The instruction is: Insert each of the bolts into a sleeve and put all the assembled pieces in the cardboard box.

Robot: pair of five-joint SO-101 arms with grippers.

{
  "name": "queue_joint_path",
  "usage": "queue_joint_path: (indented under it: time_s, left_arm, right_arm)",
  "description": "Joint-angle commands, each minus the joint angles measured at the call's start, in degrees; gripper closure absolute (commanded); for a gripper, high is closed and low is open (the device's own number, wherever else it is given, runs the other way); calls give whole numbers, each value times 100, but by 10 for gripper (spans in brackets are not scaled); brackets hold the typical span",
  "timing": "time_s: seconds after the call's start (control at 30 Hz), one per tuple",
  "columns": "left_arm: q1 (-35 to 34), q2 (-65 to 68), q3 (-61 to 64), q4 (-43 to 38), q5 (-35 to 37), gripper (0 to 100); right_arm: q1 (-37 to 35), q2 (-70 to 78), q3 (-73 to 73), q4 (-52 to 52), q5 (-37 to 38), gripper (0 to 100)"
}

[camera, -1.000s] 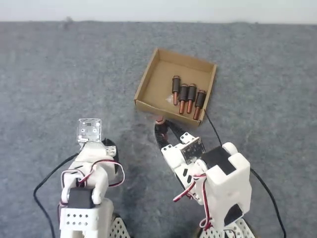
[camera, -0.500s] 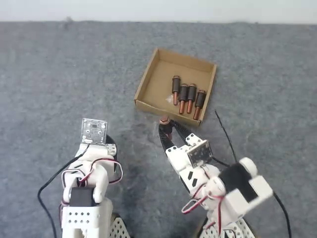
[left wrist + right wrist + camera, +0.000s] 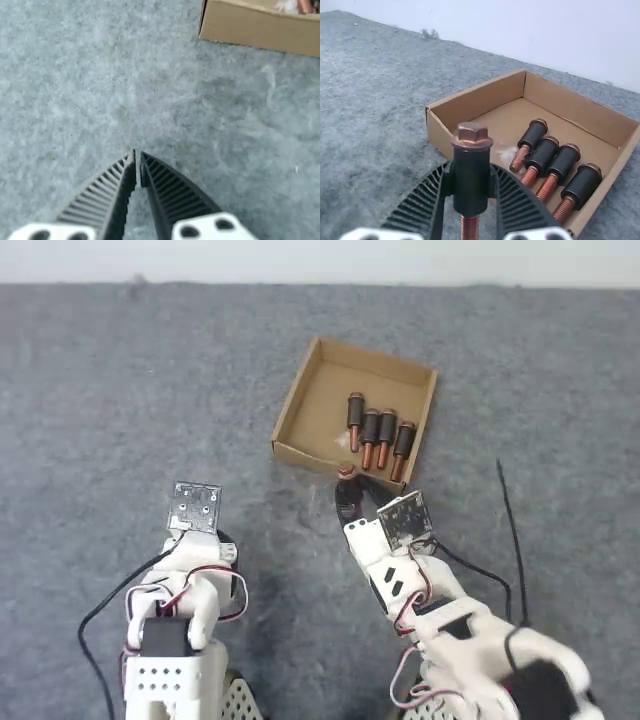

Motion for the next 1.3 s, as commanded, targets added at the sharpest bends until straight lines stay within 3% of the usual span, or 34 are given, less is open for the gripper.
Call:
queue_joint_path:
  time_s: [0.0, 0.13, 0.37, 0.47, 0.87, 1.27]
  left_arm:
    - [18, -97, -48, 35, -18, 989]
    - [18, -97, -48, 35, -18, 989]
    - [18, -97, -48, 35, -18, 989]
    - [18, -97, -48, 35, -18, 989]
    - [-18, -97, -48, 35, -18, 989]
    - [-26, -97, -48, 35, -18, 989]
  right_arm:
    - [268, -910, -44, 743, 88, 993]
    - [567, -1745, -246, 2018, 62, 993]
    - [1086, -2923, -1169, 5147, 44, 993]
    - [1314, -3178, -1530, 5938, 44, 993]
    - [1464, -2756, -2690, 6105, 44, 993]
    - [1473, 804, -5354, 6097, 35, 992]
